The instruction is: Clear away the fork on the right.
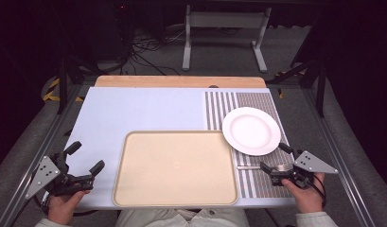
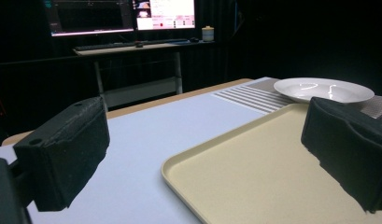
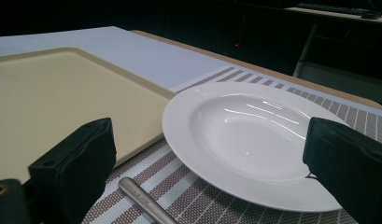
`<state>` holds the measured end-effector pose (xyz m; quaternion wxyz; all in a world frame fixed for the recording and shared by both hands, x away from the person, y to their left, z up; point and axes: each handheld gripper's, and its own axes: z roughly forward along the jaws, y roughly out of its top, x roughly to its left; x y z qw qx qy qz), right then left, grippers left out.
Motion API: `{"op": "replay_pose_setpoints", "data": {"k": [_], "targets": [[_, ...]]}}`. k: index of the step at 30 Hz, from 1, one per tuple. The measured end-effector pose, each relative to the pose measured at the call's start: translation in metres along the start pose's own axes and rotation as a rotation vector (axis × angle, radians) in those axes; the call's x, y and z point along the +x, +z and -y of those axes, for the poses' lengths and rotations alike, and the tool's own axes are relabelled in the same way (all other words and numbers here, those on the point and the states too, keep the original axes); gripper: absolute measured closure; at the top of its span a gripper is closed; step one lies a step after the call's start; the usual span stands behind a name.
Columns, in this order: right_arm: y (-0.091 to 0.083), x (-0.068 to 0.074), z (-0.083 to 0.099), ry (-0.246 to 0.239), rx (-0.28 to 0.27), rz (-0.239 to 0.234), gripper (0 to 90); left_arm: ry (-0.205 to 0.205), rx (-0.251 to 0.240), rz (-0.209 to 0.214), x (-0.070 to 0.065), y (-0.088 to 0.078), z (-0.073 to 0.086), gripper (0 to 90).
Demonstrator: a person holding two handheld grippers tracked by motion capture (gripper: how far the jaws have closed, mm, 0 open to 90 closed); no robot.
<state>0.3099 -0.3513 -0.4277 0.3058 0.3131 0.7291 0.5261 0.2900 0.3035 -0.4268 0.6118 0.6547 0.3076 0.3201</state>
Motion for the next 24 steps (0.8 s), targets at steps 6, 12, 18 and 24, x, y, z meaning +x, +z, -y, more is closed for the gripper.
{"op": "replay_pose_setpoints", "data": {"k": [6,12,18,24], "targets": [[0.0005,0.0002,-0.0015,-0.002,-0.002,-0.005,3.3,0.004,-0.002,0.000,-0.0007,-0.0012,-0.0004,2.0],[0.0012,-0.0009,-0.0032,0.002,-0.006,-0.006,3.3,0.006,0.001,0.003,-0.0012,-0.0002,-0.0002,2.1],[0.0011,-0.0007,-0.0029,0.001,-0.004,-0.007,3.2,0.014,0.001,0.007,-0.0020,0.0005,-0.0006,2.2],[0.0008,-0.0025,-0.0055,0.013,-0.012,-0.010,3.2,0.012,0.004,0.007,-0.0015,0.0005,-0.0005,2.1]]}}
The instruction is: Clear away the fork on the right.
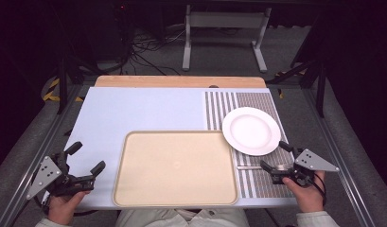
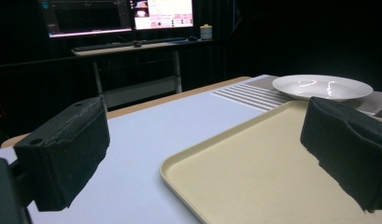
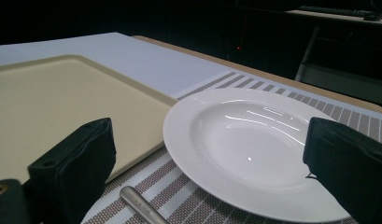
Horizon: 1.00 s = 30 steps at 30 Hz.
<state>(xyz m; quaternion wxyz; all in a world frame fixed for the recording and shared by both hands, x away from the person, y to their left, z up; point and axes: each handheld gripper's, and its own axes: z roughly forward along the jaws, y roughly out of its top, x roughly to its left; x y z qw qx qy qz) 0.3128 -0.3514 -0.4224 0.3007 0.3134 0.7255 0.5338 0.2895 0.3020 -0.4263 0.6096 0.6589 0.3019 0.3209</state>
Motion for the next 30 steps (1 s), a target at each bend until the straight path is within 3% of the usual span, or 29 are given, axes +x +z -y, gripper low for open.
{"op": "replay_pose_setpoints", "data": {"k": [14,22,25,28,30], "targets": [[0.018,-0.006,-0.030,-0.011,-0.002,-0.063,2.4,-0.005,-0.003,-0.003,0.000,-0.001,0.000,2.2],[0.029,-0.009,-0.040,-0.020,0.016,-0.076,2.4,-0.001,0.000,0.001,0.000,0.000,0.000,2.1],[0.033,-0.011,-0.045,-0.037,0.044,-0.087,3.1,-0.002,-0.003,0.001,0.000,0.000,0.000,2.1],[0.034,-0.013,-0.053,-0.079,0.121,-0.108,4.3,-0.004,-0.003,-0.001,0.000,0.000,0.000,2.2],[0.034,-0.013,-0.055,-0.086,0.136,-0.115,4.6,-0.004,-0.001,-0.002,0.000,-0.001,0.000,2.1]]}}
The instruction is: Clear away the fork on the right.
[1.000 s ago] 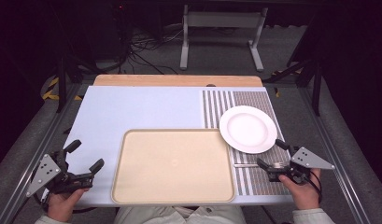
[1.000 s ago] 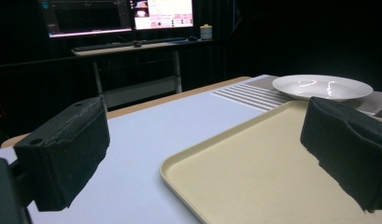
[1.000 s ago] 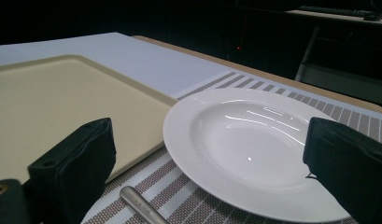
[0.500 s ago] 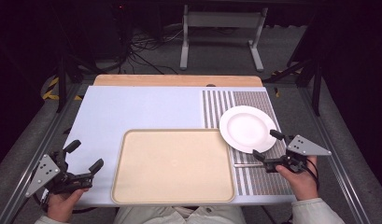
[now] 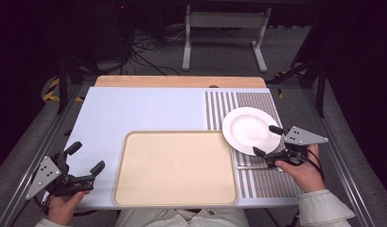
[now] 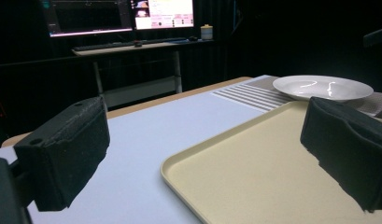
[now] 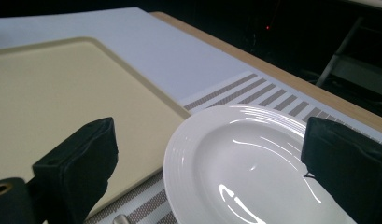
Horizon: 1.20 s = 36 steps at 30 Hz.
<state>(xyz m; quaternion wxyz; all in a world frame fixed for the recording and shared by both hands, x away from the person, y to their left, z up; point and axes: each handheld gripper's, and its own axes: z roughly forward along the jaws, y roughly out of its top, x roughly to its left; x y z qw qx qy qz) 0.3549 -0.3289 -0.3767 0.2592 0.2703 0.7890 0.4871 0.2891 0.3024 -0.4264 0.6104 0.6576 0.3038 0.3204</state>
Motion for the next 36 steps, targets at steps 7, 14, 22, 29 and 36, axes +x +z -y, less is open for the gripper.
{"op": "replay_pose_setpoints", "data": {"k": [7,14,22,29,36], "targets": [[-0.003,-0.002,-0.016,-0.107,0.168,-0.041,7.5,0.003,0.001,0.003,0.000,0.001,0.000,2.1],[0.001,-0.003,-0.027,-0.197,0.364,-0.108,9.1,-0.003,0.000,0.002,0.000,0.001,0.000,2.2],[0.008,-0.004,-0.027,-0.266,0.555,-0.171,9.9,-0.002,0.000,0.000,0.000,0.001,0.000,2.1],[0.011,-0.006,-0.028,-0.293,0.634,-0.196,11.1,-0.003,0.000,0.001,0.000,0.001,0.000,2.1],[0.013,-0.007,-0.024,-0.305,0.735,-0.249,13.3,-0.001,0.001,0.001,0.000,0.001,0.000,2.1]]}}
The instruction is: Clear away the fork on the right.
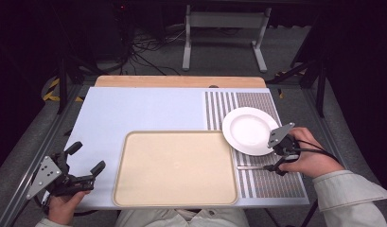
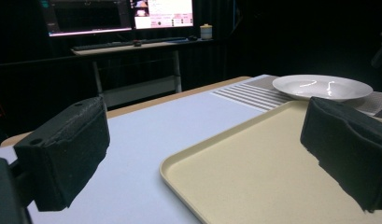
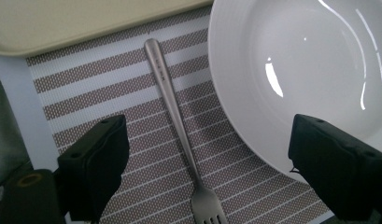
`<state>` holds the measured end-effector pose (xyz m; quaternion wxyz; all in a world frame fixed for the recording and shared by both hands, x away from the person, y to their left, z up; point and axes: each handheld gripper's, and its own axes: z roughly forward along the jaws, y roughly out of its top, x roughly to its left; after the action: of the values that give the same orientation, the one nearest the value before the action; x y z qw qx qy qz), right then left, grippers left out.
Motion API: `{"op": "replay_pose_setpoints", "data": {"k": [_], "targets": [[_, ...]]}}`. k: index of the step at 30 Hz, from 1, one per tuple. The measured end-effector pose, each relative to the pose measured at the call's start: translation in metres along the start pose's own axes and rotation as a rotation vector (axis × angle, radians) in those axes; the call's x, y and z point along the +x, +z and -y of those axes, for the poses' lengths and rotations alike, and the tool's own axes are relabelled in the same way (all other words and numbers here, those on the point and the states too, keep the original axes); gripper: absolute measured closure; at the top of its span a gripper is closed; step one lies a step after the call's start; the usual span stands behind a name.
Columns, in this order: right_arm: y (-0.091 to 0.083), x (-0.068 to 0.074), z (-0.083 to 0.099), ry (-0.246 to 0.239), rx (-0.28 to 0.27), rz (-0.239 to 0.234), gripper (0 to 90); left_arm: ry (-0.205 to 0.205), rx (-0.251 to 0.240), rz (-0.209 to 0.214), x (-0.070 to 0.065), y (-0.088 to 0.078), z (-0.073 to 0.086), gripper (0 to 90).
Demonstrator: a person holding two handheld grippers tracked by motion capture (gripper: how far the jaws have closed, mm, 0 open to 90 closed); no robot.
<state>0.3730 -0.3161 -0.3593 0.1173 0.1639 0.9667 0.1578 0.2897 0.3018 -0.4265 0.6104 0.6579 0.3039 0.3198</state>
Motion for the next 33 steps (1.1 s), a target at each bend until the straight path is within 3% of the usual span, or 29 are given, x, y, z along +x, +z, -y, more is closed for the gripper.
{"op": "replay_pose_setpoints", "data": {"k": [6,11,23,28,33], "targets": [[0.005,0.000,0.002,-0.014,0.059,-0.017,12.9,-0.002,-0.001,0.002,0.000,0.000,0.000,2.1],[0.009,0.000,0.005,-0.022,0.120,-0.065,14.0,-0.002,0.000,0.001,0.000,0.000,0.000,2.1],[0.017,0.000,0.013,-0.029,0.202,-0.098,14.9,0.002,0.002,0.002,0.000,0.000,0.000,2.1],[0.021,0.000,0.015,-0.031,0.222,-0.107,17.3,0.001,0.002,0.002,0.000,0.000,0.000,2.1],[0.027,-0.002,0.017,-0.043,0.202,-0.113,29.0,0.001,0.002,0.002,0.000,0.000,0.000,2.2]]}}
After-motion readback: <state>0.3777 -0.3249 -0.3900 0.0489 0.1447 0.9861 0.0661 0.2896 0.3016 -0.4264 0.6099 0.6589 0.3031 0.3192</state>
